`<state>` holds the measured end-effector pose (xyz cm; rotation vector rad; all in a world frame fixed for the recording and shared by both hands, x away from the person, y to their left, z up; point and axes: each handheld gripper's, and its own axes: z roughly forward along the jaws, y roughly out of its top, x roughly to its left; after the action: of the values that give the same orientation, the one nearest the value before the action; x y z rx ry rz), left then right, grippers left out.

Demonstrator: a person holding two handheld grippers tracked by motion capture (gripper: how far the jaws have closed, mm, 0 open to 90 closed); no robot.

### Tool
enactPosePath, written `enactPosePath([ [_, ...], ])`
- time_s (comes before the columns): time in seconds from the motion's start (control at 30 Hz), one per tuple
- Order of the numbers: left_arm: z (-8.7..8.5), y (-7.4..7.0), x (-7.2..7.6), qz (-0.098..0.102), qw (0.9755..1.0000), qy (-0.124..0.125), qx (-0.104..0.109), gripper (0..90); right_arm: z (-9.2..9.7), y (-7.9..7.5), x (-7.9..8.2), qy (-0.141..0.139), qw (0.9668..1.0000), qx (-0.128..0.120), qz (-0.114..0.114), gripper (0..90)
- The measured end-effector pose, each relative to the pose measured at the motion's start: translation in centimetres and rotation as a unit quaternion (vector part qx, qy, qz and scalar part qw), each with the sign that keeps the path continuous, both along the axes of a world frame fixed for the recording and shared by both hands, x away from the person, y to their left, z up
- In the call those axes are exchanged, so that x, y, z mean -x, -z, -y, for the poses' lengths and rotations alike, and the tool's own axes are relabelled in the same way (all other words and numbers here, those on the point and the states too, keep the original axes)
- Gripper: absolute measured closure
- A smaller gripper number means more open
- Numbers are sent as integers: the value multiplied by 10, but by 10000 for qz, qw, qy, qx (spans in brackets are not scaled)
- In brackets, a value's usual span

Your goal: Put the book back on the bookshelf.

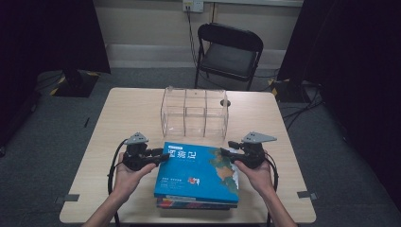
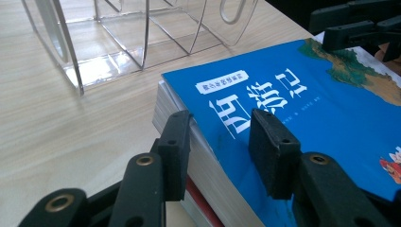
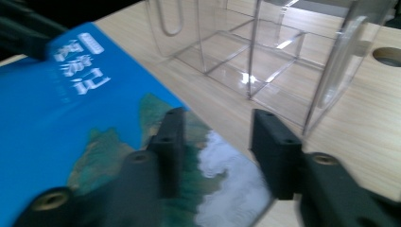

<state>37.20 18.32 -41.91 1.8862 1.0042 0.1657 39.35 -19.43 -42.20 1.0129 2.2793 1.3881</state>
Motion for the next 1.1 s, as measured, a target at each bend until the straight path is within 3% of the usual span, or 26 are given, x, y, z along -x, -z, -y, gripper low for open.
enactPosePath([
  [0.13, 2, 0, -7, -9, 10000, 17, 15, 605, 0, 1, 5, 63, 9999, 48, 135, 581],
  [0.23, 3, 2, -11, -31, 10000, 21, 86, 613, 6, 3, 5, 8, 9999, -120, 7, 580],
  [0.33, 4, 3, -13, -27, 9999, 9, 131, 617, 7, 2, 5, -14, 9999, -113, -7, 578],
  [0.37, 4, 2, -15, -32, 9999, 11, 130, 619, 7, 0, 4, -67, 10000, -17, -15, 562],
  [0.43, 5, 1, -17, -70, 9999, 65, 44, 619, 5, -6, 1, -5, 9996, 268, 22, 393],
  [0.47, 5, 1, -17, -70, 9999, 65, 44, 620, 4, -6, -2, -57, 9996, 269, -38, 352],
  [0.63, 11, 0, -25, -63, 9999, 78, 32, 630, -6, -4, -4, -352, 9991, 124, -181, 404],
  [0.8, 16, 3, -32, -8, 9999, 56, 146, 636, 0, 1, 1, -453, 9983, -143, -333, 432],
  [0.93, 21, 4, -39, -13, 9998, 87, 169, 643, 6, 6, 12, -386, 9979, -364, -364, 430],
  [1.03, 27, 2, -44, 1, 9999, 96, 117, 646, 8, 7, 18, -347, 9982, -366, -309, 431],
  [1.1, 27, 3, -45, 13, 9998, 95, 197, 646, 10, 8, 22, -330, 9981, -418, -325, 431],
])
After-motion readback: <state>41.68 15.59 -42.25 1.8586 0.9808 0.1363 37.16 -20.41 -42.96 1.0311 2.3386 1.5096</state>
